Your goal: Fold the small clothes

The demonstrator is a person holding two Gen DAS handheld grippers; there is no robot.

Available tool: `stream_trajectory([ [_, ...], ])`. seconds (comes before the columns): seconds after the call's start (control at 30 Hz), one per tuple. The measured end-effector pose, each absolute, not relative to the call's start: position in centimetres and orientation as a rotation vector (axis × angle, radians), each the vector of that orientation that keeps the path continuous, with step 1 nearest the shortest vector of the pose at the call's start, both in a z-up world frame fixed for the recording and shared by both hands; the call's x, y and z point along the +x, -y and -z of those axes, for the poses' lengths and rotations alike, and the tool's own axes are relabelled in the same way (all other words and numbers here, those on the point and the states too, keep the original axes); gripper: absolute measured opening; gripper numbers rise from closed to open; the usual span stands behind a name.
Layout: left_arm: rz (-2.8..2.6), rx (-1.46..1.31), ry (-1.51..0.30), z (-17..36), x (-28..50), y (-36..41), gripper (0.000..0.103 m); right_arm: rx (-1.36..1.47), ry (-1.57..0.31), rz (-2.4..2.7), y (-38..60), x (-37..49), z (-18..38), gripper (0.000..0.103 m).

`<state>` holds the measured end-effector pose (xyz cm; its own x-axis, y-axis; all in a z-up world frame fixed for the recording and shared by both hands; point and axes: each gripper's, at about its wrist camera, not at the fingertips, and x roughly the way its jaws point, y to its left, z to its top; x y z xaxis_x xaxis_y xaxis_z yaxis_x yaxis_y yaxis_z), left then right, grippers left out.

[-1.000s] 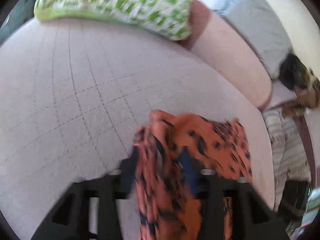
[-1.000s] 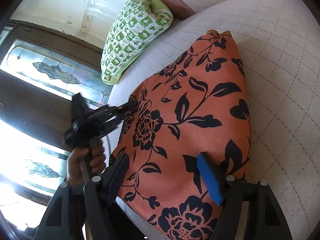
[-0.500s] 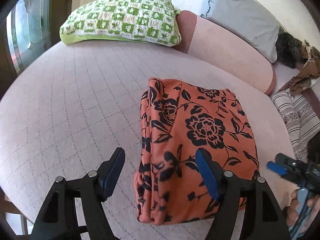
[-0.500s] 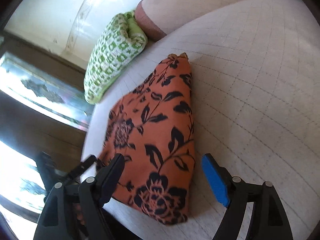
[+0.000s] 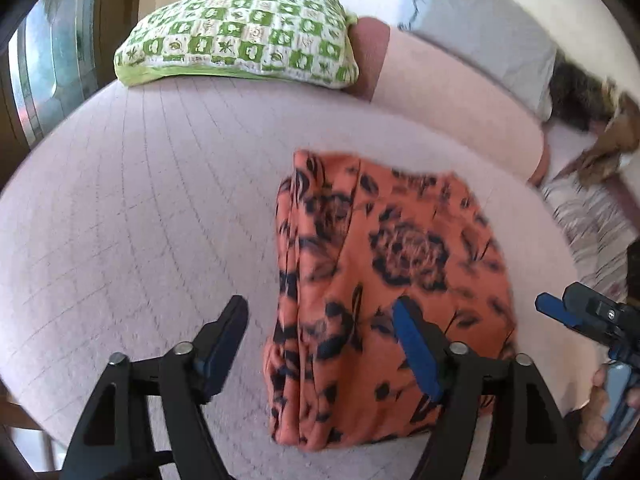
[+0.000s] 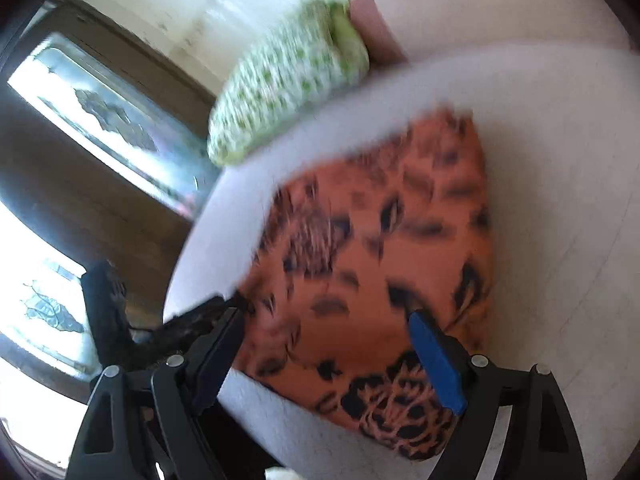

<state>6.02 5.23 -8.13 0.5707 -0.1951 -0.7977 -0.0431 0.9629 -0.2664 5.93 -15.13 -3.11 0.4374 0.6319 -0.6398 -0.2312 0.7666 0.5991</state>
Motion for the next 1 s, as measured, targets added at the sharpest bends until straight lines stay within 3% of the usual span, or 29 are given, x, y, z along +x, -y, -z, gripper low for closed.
stream_trajectory([
  [0.07,0.104,-0.337,-0.967,8.8,7.3,-7.5,0.088,0.482,-0.992,-0.493,17.1,7.4,3.9,0.087],
  [0.23,0.154,-0.411,-1.139,14.2,11.2,-9.8,0.087,0.601,-1.163,-0.42,19.0,12.3,10.6,0.087],
  [0.27,0.163,-0.379,-1.113,14.0,11.0,-9.4,0.086,0.601,-1.175,-0.474,18.1,12.5,11.1,0.076],
  [0.3,0.216,-0.346,-1.114,13.9,10.8,-8.6,0.056,0.53,-1.195,-0.499,16.6,12.5,11.2,0.059],
  [0.33,0.229,-0.328,-1.136,13.9,10.8,-8.1,0.04,0.488,-1.201,-0.49,16.0,12.5,11.1,0.056],
  [0.37,0.215,-0.303,-1.129,13.5,10.6,-7.7,0.034,0.489,-1.202,-0.494,16.0,12.5,11.0,0.044],
  [0.43,0.244,-0.298,-1.101,12.2,10.4,-7.2,0.027,0.482,-1.171,-0.519,16.7,12.4,9.4,0.035],
  [0.6,0.316,-0.256,-0.946,6.0,9.8,-3.7,0.026,0.406,-1.029,-0.523,20.1,12.5,2.7,0.034],
  [0.73,0.367,-0.252,-0.886,4.1,10.9,-1.3,0.028,0.417,-0.956,-0.506,25.4,13.7,-0.4,0.034],
  [0.87,0.356,-0.244,-0.927,7.2,12.8,0.4,0.032,0.447,-0.971,-0.449,29.4,15.1,1.2,0.036],
  [1.0,0.27,-0.205,-1.069,14.0,13.7,1.4,0.043,0.433,-1.094,-0.309,30.6,15.4,7.8,0.052],
])
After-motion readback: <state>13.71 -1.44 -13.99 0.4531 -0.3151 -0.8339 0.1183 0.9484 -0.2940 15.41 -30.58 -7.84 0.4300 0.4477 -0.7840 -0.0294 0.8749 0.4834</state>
